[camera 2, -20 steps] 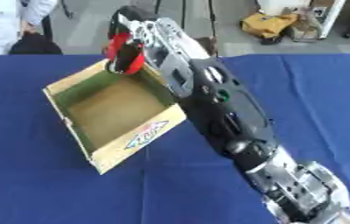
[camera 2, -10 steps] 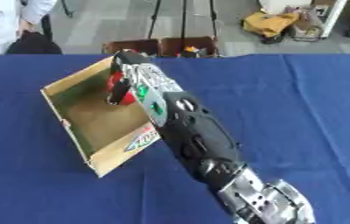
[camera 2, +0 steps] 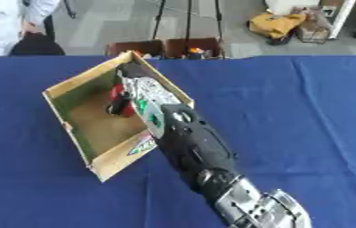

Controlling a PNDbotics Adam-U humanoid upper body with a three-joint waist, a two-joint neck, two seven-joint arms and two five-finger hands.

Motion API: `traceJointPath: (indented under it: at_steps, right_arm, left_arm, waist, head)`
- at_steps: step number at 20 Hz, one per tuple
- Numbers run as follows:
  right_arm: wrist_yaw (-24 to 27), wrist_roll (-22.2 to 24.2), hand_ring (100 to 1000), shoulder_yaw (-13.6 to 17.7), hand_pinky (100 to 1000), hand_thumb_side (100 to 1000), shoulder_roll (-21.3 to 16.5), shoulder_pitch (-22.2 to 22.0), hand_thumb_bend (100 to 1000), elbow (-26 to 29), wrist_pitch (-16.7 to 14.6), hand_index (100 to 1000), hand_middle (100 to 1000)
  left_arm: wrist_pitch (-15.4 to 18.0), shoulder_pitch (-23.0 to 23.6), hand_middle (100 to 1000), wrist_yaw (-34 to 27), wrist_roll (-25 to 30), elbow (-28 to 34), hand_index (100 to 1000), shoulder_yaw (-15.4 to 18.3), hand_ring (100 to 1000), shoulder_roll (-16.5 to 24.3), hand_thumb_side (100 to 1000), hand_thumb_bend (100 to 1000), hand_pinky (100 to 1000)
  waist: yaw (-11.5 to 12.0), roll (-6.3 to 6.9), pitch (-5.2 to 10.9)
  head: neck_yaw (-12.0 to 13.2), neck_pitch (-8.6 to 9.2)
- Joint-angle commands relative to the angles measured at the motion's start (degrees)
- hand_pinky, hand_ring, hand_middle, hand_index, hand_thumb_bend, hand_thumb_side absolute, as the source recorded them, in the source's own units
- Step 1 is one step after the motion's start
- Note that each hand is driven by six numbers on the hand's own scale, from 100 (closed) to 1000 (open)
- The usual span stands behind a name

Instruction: Pick up objects on the table and place them in the box.

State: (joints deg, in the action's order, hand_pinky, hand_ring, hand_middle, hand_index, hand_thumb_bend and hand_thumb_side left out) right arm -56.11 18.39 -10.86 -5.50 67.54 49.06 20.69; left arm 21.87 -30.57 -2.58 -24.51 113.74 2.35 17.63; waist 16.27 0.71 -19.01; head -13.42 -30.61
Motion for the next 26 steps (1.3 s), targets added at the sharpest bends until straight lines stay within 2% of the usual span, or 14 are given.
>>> traceJointPath:
  at_steps: [1,2,3,4,6,8,13,20,26]
  right_arm:
    - [0.09,0.29,568,-0.05,426,100,0.52,0.16,204,-0.31,-1.02,647,565]
    - [0.05,0.45,610,-0.26,478,100,0.34,0.26,336,0.24,-1.71,699,652]
    - [-0.11,0.69,635,-0.44,508,100,0.15,0.36,401,0.82,-2.42,741,692]
    - [-0.2,1.03,662,-0.49,535,100,-0.02,0.43,415,1.44,-3.08,779,722]
    - [0.14,1.86,700,-0.33,579,115,-0.42,0.63,431,2.83,-4.11,811,760]
    - [0.61,2.45,735,-0.18,614,195,-1.26,0.99,451,4.89,-4.59,830,802]
    - [1.18,3.09,743,-0.39,633,281,-4.24,2.2,461,13.45,-4.86,850,813]
    - [4.58,2.83,731,-0.24,621,271,-8.32,2.16,444,28.0,-3.87,847,801]
    - [6.63,1.75,717,-0.01,592,273,-15.45,-1.59,438,44.14,-3.64,846,785]
  left_arm:
    - [-0.07,-0.79,813,-0.22,0.22,0.85,867,0.21,849,0.69,1000,100,632]
    - [-0.12,-0.76,813,-0.21,0.21,0.85,867,0.22,849,0.68,1000,100,632]
    - [-0.18,-0.74,813,-0.2,0.2,0.85,867,0.23,849,0.68,1000,100,633]
    - [-0.22,-0.73,813,-0.18,0.21,0.85,867,0.23,849,0.69,1000,100,633]
    - [-0.27,-0.67,813,-0.14,0.22,0.85,867,0.24,848,0.76,1000,100,633]
    - [-0.31,-0.54,813,-0.09,0.26,0.85,867,0.29,849,0.88,1000,100,633]
    - [-0.39,-0.28,813,0.04,0.24,0.85,867,0.41,848,1.18,1000,100,634]
    - [-0.5,0.14,813,0.25,0.08,0.85,867,0.54,848,1.42,1000,100,634]
    - [-0.35,0.23,812,0.55,-0.28,0.85,867,0.86,847,1.69,1000,100,635]
  waist:
    - [0.06,-0.7,-0.23]
    - [0.01,-0.7,-0.22]
    - [-0.04,-0.69,-0.21]
    - [-0.09,-0.67,-0.19]
    - [-0.15,-0.62,-0.08]
    - [-0.26,-0.58,0.07]
    - [-1.15,-0.55,0.47]
    - [-2.09,-0.2,0.89]
    - [-3.22,-0.06,1.01]
  head:
    - [0.22,0.32]
    - [0.26,0.32]
    - [0.3,0.32]
    - [0.34,0.27]
    - [0.4,0.19]
    - [0.57,0.21]
    - [1.21,0.04]
    - [1.84,-0.16]
    - [3.06,-0.34]
